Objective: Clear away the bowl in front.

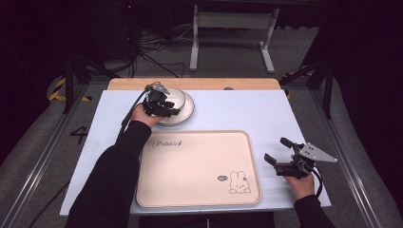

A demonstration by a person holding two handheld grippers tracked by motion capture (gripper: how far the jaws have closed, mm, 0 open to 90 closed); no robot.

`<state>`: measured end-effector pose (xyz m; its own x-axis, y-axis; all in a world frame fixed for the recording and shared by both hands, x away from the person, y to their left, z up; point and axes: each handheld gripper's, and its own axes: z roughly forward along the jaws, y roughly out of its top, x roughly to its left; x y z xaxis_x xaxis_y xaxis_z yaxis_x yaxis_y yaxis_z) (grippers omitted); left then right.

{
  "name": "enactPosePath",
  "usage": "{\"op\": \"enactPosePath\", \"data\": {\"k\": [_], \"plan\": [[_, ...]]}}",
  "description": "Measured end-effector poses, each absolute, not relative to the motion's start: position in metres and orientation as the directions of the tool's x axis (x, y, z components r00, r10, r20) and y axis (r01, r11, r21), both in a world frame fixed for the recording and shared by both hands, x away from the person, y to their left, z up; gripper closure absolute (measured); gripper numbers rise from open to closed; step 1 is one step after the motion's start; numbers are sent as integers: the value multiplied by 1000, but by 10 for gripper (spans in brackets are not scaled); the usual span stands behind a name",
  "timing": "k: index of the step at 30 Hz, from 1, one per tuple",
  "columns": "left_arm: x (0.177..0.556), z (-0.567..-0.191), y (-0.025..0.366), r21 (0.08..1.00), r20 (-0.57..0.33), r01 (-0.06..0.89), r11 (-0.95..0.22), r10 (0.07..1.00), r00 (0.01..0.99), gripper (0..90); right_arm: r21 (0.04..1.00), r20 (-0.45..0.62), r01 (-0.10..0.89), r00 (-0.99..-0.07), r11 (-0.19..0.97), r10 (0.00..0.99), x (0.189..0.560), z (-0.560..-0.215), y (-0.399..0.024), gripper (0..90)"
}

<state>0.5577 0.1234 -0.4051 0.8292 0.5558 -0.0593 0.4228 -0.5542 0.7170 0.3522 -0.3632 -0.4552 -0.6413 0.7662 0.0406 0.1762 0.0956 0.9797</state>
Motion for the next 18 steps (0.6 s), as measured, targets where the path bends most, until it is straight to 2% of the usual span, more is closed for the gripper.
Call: {"op": "enactPosePath", "data": {"k": [18], "plan": [[562,-416,116,667,-75,456,-589,555,828,699,980,45,177,-642,91,765,352,-455,-364,17]]}}
